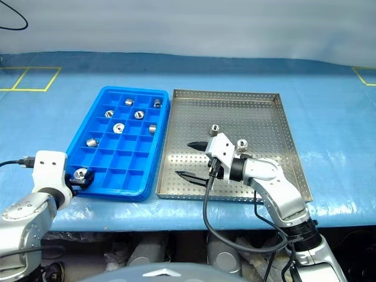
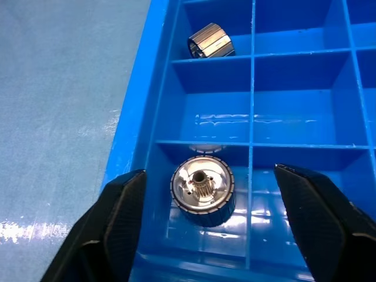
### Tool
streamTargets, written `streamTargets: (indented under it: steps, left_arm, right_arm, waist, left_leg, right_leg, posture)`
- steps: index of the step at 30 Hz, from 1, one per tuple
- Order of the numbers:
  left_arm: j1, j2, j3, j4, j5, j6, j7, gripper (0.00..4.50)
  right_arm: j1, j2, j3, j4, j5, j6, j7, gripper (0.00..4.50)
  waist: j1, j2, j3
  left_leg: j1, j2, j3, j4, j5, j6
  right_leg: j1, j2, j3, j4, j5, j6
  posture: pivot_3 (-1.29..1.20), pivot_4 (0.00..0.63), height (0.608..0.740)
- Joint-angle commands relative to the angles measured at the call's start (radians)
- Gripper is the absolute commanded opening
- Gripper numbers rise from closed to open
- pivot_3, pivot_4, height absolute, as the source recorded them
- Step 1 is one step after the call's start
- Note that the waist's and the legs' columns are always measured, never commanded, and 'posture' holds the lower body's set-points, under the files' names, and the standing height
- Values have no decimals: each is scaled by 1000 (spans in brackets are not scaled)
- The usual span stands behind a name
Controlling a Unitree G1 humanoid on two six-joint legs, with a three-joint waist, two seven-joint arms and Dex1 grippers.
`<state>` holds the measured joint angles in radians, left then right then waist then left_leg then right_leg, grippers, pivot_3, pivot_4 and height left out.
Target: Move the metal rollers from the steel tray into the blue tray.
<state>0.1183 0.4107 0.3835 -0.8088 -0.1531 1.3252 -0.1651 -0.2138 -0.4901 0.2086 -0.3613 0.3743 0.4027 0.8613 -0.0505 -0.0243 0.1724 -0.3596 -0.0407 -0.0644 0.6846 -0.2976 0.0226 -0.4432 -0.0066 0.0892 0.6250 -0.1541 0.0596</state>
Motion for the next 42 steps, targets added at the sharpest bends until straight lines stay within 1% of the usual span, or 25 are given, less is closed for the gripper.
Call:
streamTargets:
  steps: [1,4,7,9,12,15,19,24,27,30,32,34,37,40,42]
  left_arm:
    - [-5,15,4,-6,5,1,-5,3956]
    - [-5,8,-34,-17,-32,8,-39,3956]
    - [8,-23,-107,-34,-81,10,-75,3956]
    - [14,-62,-143,-33,-107,4,-87,3956]
    - [18,-94,-191,-23,-122,2,-92,3956]
    - [16,-98,-233,-16,-122,-3,-93,3956]
    - [9,-77,-219,-28,-120,-5,-102,3956]
    - [5,-1,-99,-80,-127,1,-138,3956]
    - [-11,29,-27,-97,-139,-1,-156,3956]
    - [-47,45,26,-126,-157,4,-165,3956]
    - [-83,44,39,-150,-172,6,-168,3956]
    - [-110,42,31,-163,-179,7,-164,3956]
    - [-170,35,-14,-178,-196,10,-152,3956]
    - [-231,10,-99,-143,-214,-23,-153,3956]
    - [-272,-1,-179,-88,-218,-54,-157,3956]
  right_arm:
    - [-9,3,-19,-22,4,-19,-7,4500]
    - [-10,3,-19,-22,3,-21,-11,4500]
    - [-7,2,-24,-23,3,-23,-15,4500]
    - [-5,2,-26,-24,1,-24,-18,4500]
    - [-5,4,-28,-25,-1,-24,-24,4500]
    - [-4,2,-31,-27,-1,-24,-28,4500]
    - [-1,-2,-35,-29,-1,-25,-31,4500]
    - [-2,-3,-41,-24,-1,-26,-34,4500]
    - [-6,0,-41,-17,-4,-27,-34,4500]
    - [-10,2,-40,-11,-5,-30,-33,4500]
    - [-13,4,-39,-7,-7,-33,-32,4500]
    - [-15,5,-40,-5,-8,-35,-33,4500]
    - [-11,3,-47,-11,-9,-35,-39,4500]
    - [1,-7,-62,-20,-12,-36,-50,4500]
    - [7,-17,-83,-28,-14,-35,-64,4500]
  waist:
    - [-2,0,0]
    - [-4,0,0]
    - [-4,0,0]
    - [-3,1,0]
    - [6,3,-2]
    - [15,6,-4]
    - [18,8,-5]
    - [14,10,-5]
    - [13,10,-5]
    - [13,10,-5]
    - [13,10,-5]
    - [12,10,-5]
    - [10,10,-5]
    - [10,10,-5]
    - [10,10,-5]
  left_leg:
    - [0,0,0,0,0,0]
    - [0,0,0,0,0,0]
    - [0,-1,0,0,0,0]
    - [0,-1,0,0,0,0]
    - [0,-1,0,0,0,1]
    - [0,-2,0,0,-1,1]
    - [1,-3,-1,0,-2,4]
    - [1,-2,-9,0,-2,4]
    - [0,-2,-12,-1,-2,4]
    - [-1,-1,-16,-1,-3,1]
    - [0,-1,-18,-1,-2,0]
    - [0,-1,-18,-1,-2,0]
    - [0,-1,-18,-1,-2,0]
    - [0,-1,-18,-1,-2,-1]
    - [0,-1,-18,-1,-2,-1]
  right_leg:
    - [0,0,0,0,0,0]
    - [0,0,0,0,0,0]
    - [0,0,0,0,0,0]
    - [0,-1,0,-1,0,0]
    - [1,-1,0,-1,0,0]
    - [2,-2,-1,-2,-1,1]
    - [5,-3,-2,-4,-2,2]
    - [11,-3,-10,-12,-2,2]
    - [11,-4,-14,-14,-2,2]
    - [11,-4,-18,-14,-3,0]
    - [12,-3,-19,-14,-3,-1]
    - [12,-3,-19,-14,-3,-1]
    - [12,-3,-19,-14,-3,-1]
    - [13,-3,-20,-14,-3,-1]
    - [13,-3,-19,-14,-3,-1]
  posture:
    - [-22,150,740]
    - [-24,150,740]
    - [-31,150,740]
    - [-37,150,740]
    - [-43,150,740]
    - [-50,150,740]
    - [-55,150,740]
    - [-56,150,740]
    - [-50,150,740]
    - [-48,150,740]
    - [-50,150,740]
    - [-58,150,740]
    - [-75,150,740]
    - [-82,150,740]
    - [-117,150,740]
